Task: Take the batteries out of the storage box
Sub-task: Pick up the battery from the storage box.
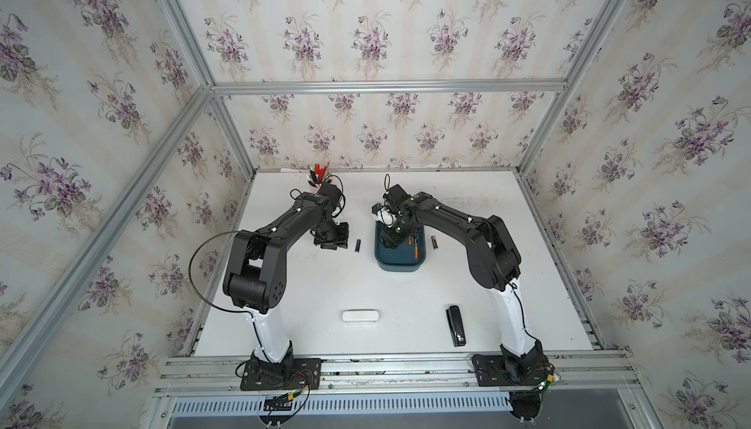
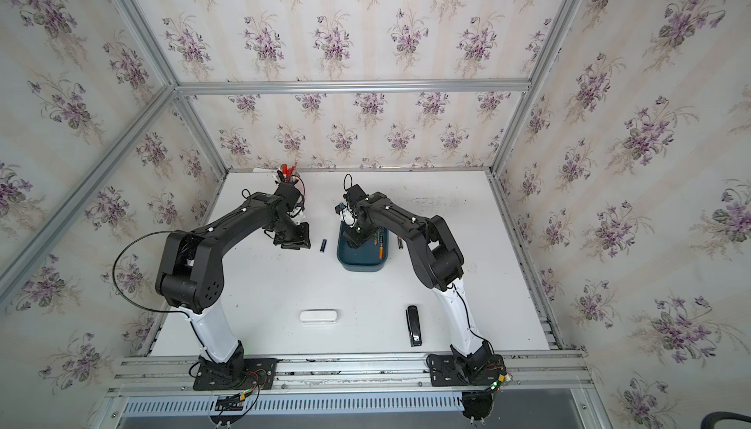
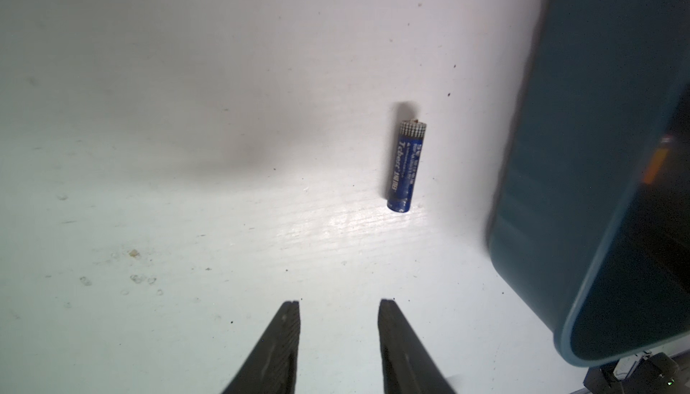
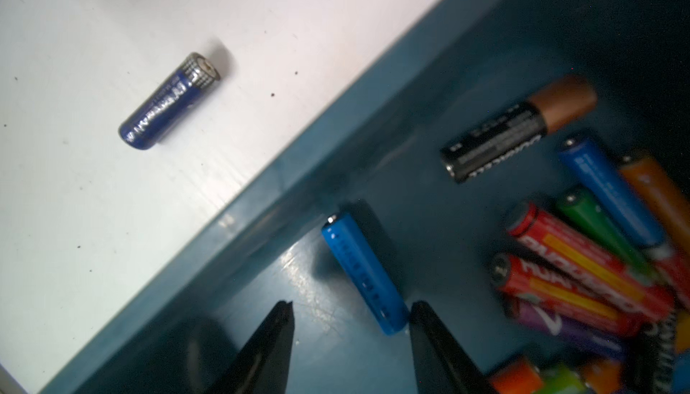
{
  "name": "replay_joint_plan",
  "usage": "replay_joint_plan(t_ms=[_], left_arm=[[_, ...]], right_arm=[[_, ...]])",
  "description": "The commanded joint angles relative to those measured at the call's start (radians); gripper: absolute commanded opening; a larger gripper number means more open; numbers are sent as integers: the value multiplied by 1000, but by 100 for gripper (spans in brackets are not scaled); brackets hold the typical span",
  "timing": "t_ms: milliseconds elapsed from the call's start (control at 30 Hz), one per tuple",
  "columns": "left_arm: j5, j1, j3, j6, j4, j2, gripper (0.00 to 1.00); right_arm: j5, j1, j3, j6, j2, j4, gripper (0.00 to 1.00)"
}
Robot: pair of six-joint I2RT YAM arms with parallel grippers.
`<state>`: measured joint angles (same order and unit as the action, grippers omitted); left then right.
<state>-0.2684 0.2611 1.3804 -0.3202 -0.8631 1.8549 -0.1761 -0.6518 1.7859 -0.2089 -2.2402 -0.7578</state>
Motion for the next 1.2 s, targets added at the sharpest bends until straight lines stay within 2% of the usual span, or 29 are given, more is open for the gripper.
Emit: replay_joint_plan(t_ms=[0, 200, 300, 400, 633, 867, 967, 1167], left_arm=[[0, -3, -7, 15, 7, -11, 41], [-2, -5, -9, 17, 6, -13, 41], [-1, -4, -8, 16, 6, -13, 41], [-3, -4, -7, 16, 6, -13, 41], [-6, -4, -12, 14, 12, -17, 41], [-15, -4, -25, 11, 18, -25, 41], [-19, -5, -26, 10, 18, -26, 41], [-18, -5, -35, 7, 21, -37, 40]], right_arm=[[-1, -3, 4, -4, -11, 14, 54], [26, -3, 5, 12, -19, 4, 48], [36, -3, 2, 26, -19, 1, 42], [31, -3, 6, 46, -20, -12, 28], [85, -2, -19, 199, -2, -52, 17], [134, -3, -109, 380, 61, -38, 15], [141, -3, -103, 402, 48, -40, 17], [154, -3, -56, 396, 10, -66, 27]])
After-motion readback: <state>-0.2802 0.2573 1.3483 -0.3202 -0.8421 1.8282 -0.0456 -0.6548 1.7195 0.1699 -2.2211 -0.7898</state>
